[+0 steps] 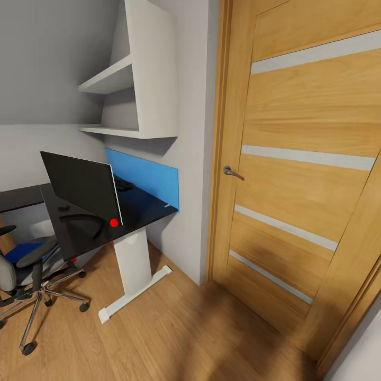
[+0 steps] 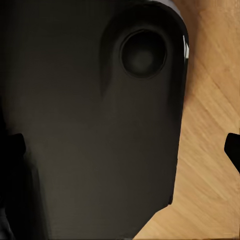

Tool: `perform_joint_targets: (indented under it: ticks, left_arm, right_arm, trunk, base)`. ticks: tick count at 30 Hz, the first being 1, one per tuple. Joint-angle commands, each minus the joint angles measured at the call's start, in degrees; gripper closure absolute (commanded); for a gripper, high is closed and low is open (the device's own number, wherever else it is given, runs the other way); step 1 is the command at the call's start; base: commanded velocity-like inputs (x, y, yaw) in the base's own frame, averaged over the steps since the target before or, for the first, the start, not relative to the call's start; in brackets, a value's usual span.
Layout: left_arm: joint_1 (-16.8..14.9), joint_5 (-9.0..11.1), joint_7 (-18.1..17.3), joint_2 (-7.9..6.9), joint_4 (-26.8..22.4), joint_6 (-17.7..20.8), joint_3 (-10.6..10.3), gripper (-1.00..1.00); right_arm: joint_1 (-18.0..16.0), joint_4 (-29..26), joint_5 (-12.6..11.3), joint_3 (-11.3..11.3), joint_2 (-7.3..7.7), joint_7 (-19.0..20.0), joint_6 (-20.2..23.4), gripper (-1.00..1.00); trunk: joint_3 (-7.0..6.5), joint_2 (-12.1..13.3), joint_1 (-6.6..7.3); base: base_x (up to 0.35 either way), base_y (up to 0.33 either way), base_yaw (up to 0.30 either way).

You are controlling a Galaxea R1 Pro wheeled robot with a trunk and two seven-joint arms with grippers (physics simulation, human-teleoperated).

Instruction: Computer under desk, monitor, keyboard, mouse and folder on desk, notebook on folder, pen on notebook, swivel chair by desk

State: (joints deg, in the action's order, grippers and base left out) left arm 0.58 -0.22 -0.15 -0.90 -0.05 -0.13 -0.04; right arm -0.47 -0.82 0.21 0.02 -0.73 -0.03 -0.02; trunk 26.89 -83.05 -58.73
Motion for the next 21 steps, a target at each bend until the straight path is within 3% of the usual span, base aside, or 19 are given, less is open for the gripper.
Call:
perform_joint_targets:
  ticks: [1, 7, 14, 18, 21]
  left_arm:
    - [0.3, 0.0, 0.0, -0.34, 0.0, 0.0, 0.0, -1.0]
    - [0.8, -0.1, -0.1, -2.03, -0.1, -0.1, 0.0, -1.0]
    - [0.2, 0.3, -0.1, -1.98, -3.4, 0.0, 0.1, -1.0]
    - [0.1, 0.5, 0.0, -1.85, -6.2, 0.1, 0.2, -1.0]
    - [0.0, 1.7, 0.0, -1.86, -8.1, 0.1, 0.9, -1.0]
  right_arm:
    - [-0.3, -0.3, 0.0, -0.1, -0.34, 0.0, 0.0, -1.0]
    - [-2.4, -2.7, 0.0, -0.5, -0.23, 0.0, 0.2, -1.0]
    - [-3.8, -9.2, 0.1, -0.5, -0.17, 0.0, 1.0, -1.0]
    - [-6.3, -11.1, 0.2, -0.5, -0.17, -0.1, 1.2, -1.0]
    - [-8.8, -11.7, 0.2, -0.5, -0.27, -0.1, 1.3, -1.0]
  trunk:
    - [0.04, 0.0, 0.0]
    - [0.04, 0.0, 0.0]
    - [0.04, 0.0, 0.0]
    - [0.04, 0.0, 0.0]
    - [0.04, 0.0, 0.0]
  base:
    - [0.0, 0.0, 0.0]
    - [0.0, 0.0, 0.035]
    - [0.0, 0.0, 0.243]
    - [0.0, 0.0, 0.272]
    - [0.0, 0.0, 0.277]
